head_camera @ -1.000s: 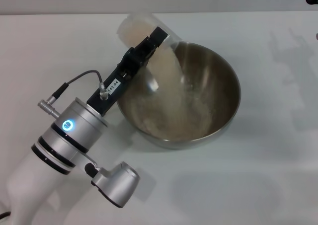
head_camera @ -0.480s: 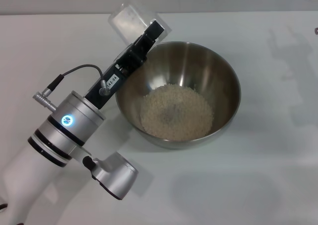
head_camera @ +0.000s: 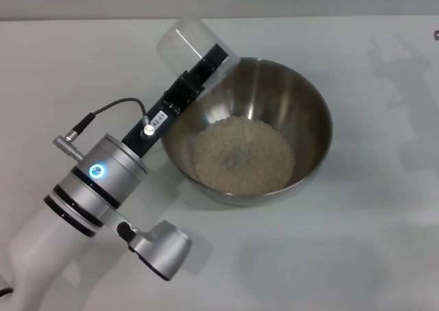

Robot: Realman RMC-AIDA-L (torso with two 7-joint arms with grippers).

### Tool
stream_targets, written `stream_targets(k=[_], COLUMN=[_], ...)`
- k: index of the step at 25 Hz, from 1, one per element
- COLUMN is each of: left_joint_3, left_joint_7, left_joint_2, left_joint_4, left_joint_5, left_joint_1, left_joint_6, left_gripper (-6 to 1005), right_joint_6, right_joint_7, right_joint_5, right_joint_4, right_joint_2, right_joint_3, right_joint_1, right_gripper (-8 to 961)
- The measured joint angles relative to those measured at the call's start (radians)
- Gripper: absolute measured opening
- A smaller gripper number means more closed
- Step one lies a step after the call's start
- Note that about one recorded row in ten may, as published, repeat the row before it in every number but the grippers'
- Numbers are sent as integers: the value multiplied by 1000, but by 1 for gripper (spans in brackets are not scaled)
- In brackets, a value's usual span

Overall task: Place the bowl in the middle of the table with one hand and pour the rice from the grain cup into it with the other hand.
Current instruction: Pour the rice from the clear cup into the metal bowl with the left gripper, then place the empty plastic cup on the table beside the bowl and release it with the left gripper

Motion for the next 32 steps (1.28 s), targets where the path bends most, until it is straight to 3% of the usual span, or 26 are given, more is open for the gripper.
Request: stream_targets(k=[4,13,17,19,20,23,24,32], left_joint_3=[54,28,-29,-95,-95,-161,-177,-185], left_joint_7=[-27,-233,-437,-646,-646,-921,-1087,-1479], left_joint_2=[-1,-1,-1,-1,-1,-1,-1,2], left_joint_4=[-6,-48,-88,-122,-122,-140,-136,-95], left_joint_5=[-1,-9,-15,-26,-26,-69,-134,-319], left_joint_1=[10,42,79,111,111,134,134,117], left_joint_6=[-23,8,11,13,13,13,10,-92], left_gripper=[23,24,24,24,24,24,24,24], right_joint_6=[0,0,-5,-8,-8,-8,-8,-10], right_joint_7=[0,0,1,5,5,6,6,7], right_joint_5=[0,0,0,0,0,0,-1,-6], right_joint_4=[0,0,0,0,0,0,0,0], right_joint_2=[0,0,0,0,0,0,0,0], right_joint_3=[4,8,9,9,9,9,9,9], right_joint_1=[0,-5,-8,-9,-9,-10,-11,-11], right_gripper=[491,490,490,490,490,490,490,489])
